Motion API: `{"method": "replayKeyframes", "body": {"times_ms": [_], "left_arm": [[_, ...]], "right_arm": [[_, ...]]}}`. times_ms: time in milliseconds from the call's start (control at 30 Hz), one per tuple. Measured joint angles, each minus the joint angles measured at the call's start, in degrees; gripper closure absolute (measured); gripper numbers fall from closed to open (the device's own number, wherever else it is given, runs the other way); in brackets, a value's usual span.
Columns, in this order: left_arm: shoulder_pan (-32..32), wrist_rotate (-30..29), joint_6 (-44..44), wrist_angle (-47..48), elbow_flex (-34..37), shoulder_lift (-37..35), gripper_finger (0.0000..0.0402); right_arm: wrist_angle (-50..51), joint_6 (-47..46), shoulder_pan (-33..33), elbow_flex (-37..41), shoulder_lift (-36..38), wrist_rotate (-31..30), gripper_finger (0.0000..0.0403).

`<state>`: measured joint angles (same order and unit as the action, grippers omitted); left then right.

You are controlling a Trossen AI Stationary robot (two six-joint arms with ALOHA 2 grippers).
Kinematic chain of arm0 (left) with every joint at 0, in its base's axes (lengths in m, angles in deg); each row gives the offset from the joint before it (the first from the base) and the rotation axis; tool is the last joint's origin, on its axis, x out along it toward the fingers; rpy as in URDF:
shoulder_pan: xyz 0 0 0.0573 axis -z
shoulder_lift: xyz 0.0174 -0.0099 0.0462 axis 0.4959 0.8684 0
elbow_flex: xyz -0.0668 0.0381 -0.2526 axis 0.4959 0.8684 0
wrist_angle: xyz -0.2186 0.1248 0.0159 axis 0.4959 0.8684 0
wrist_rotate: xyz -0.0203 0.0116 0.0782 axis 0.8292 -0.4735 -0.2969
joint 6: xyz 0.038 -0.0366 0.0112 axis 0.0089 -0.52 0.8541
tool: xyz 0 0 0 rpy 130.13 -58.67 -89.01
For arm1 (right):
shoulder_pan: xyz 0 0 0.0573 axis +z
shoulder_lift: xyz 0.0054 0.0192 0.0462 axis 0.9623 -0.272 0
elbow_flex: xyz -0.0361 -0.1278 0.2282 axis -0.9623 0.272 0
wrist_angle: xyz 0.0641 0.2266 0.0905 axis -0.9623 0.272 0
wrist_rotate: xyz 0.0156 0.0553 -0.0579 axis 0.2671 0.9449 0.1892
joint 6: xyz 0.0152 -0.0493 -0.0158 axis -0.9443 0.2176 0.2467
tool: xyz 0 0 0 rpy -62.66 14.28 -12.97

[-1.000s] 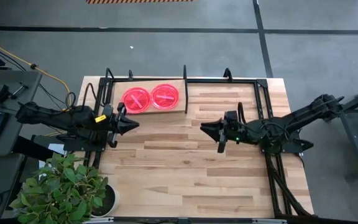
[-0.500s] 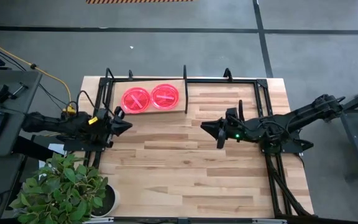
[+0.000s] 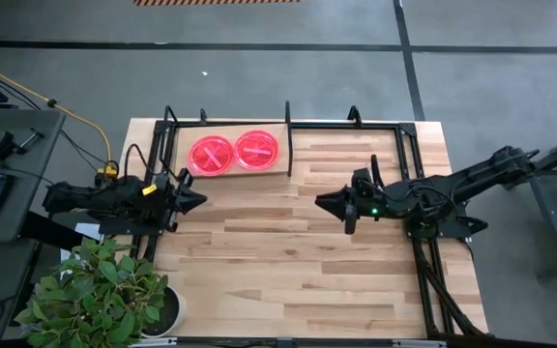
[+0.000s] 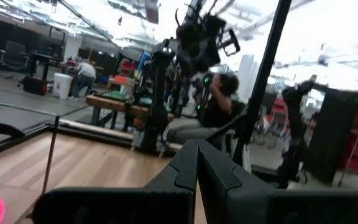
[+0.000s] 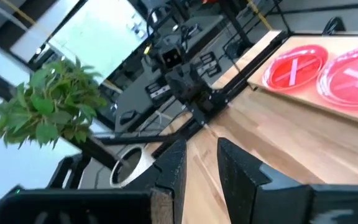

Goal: Place and stack plates onto a shelf
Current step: Return to Home Position

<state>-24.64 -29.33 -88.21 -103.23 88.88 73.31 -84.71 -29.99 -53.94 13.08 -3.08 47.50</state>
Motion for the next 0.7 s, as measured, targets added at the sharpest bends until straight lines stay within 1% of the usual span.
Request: {"method": "replayKeyframes", "body": {"times_ms": [100,233,333,433,533,700], "left_arm": [[-0.60,0.89,2.66,1.59,0.00,-0.02,0.0401],[-2.18,0.90,2.42,3.47,0.00,0.00,0.0401],[-3.81,0.91,0.64,5.05,0.00,0.00,0.0401],[-5.54,0.87,-1.48,5.07,0.00,-0.01,0.0401],[-7.07,0.77,-3.06,5.32,0.00,-0.02,0.0401],[-8.58,-1.46,-4.55,5.76,0.00,0.00,0.0401]], "right_arm": [[3.54,0.04,0.02,0.00,1.47,2.35,0.0330],[8.83,2.52,0.02,0.17,3.81,5.26,0.0337],[11.67,5.09,0.15,1.59,6.17,7.51,0.0355],[14.27,6.02,0.65,3.57,9.19,8.04,0.0379],[14.84,6.05,1.84,6.01,12.62,8.56,0.0398],[14.58,5.27,4.17,11.47,19.30,9.14,0.0402]]}}
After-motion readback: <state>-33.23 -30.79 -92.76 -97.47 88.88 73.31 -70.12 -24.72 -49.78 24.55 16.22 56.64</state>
